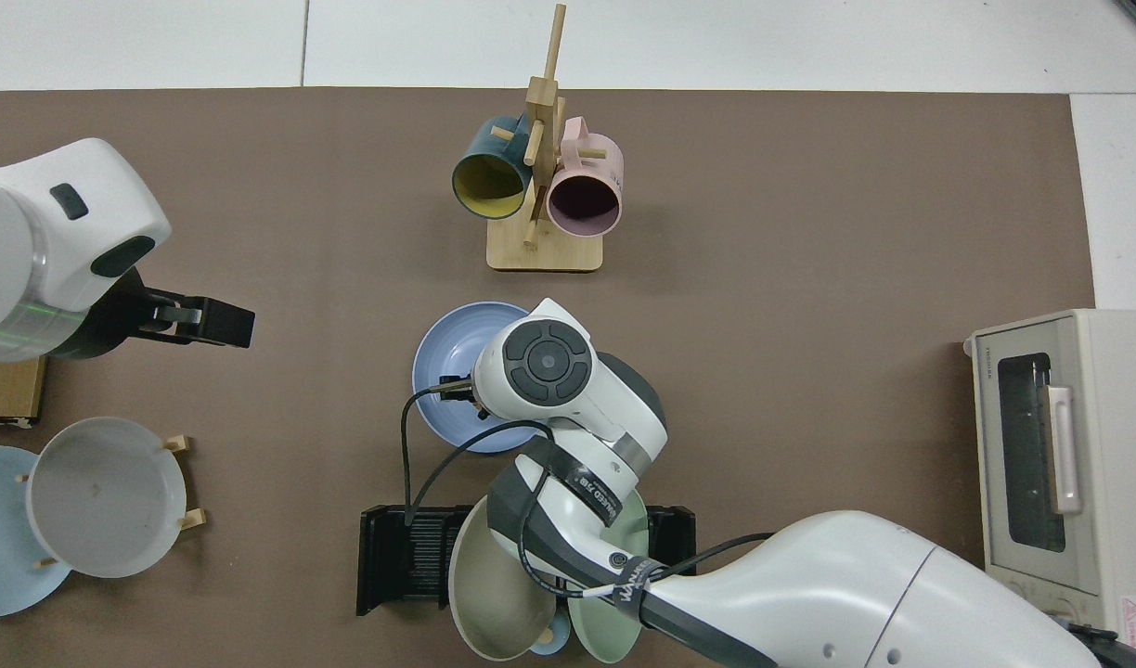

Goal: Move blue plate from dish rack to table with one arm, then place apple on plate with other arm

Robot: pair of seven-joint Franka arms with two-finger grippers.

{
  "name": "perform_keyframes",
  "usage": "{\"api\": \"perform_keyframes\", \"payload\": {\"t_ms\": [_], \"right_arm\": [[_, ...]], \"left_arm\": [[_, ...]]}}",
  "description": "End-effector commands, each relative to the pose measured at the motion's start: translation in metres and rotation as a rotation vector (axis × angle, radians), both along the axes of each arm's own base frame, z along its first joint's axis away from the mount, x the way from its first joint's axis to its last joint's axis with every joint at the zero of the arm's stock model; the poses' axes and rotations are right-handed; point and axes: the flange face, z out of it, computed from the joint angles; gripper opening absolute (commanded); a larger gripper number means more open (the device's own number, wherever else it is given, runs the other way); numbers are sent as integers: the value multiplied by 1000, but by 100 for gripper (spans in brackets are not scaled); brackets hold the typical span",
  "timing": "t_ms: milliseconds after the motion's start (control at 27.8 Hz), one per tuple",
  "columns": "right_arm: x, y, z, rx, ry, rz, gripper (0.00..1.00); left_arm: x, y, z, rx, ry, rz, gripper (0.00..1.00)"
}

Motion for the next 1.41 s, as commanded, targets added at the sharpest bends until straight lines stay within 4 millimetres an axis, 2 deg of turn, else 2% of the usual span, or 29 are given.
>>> {"api": "perform_keyframes", "payload": {"t_ms": [0, 252, 613, 757, 865, 1081, 1369], "right_arm": [[3, 5, 1, -4, -29, 0, 100], [4, 6, 11, 3, -30, 5, 100], [25, 0, 70, -49, -6, 1, 100], [32, -18, 92, -68, -21, 41, 100], [37, -35, 119, -61, -53, 48, 100], [74, -124, 152, -51, -42, 67, 100], [95, -250, 179, -165, -62, -17, 100]], "left_arm": [[-2, 5, 6, -7, 8, -6, 100], [1, 17, 6, -8, 4, 15, 100], [1, 19, 6, -7, 5, 18, 100], [1, 19, 6, -7, 7, 20, 100], [0, 19, 6, -6, 11, 15, 100], [0, 18, 6, -6, 11, 14, 100], [0, 19, 6, -6, 11, 9, 100]]}}
